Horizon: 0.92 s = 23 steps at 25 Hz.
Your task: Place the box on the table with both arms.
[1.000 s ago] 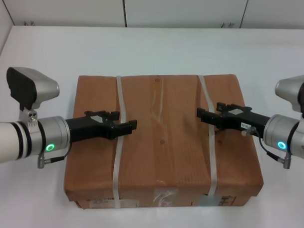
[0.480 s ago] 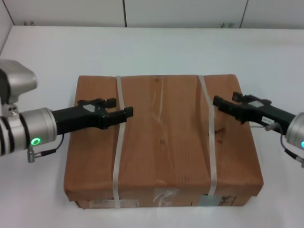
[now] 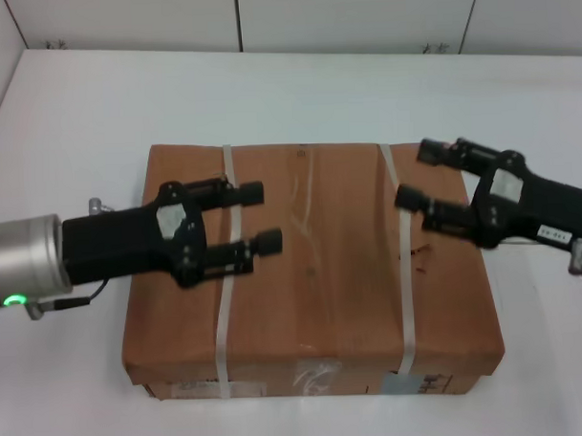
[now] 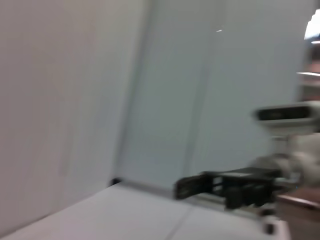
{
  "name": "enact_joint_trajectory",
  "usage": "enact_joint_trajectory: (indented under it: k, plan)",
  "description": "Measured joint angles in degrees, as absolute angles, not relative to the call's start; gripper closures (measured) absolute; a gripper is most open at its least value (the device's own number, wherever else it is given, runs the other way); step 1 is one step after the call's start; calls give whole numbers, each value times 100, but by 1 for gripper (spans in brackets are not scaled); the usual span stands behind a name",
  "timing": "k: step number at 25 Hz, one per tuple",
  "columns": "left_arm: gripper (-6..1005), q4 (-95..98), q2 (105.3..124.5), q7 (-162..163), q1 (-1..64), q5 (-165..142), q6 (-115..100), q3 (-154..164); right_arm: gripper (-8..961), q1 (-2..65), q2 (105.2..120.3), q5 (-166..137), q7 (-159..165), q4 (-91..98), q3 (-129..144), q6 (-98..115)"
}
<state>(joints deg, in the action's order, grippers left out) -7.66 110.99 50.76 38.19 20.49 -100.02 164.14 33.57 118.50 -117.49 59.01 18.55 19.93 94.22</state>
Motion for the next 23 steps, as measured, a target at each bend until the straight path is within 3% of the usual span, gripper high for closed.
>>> enact_joint_trajectory:
  k: [23]
  plan:
    - [324,-879,11145,4684,3858,1745,-10823,16409,173,3507,11875,-11698,5897,1998,2803,9954]
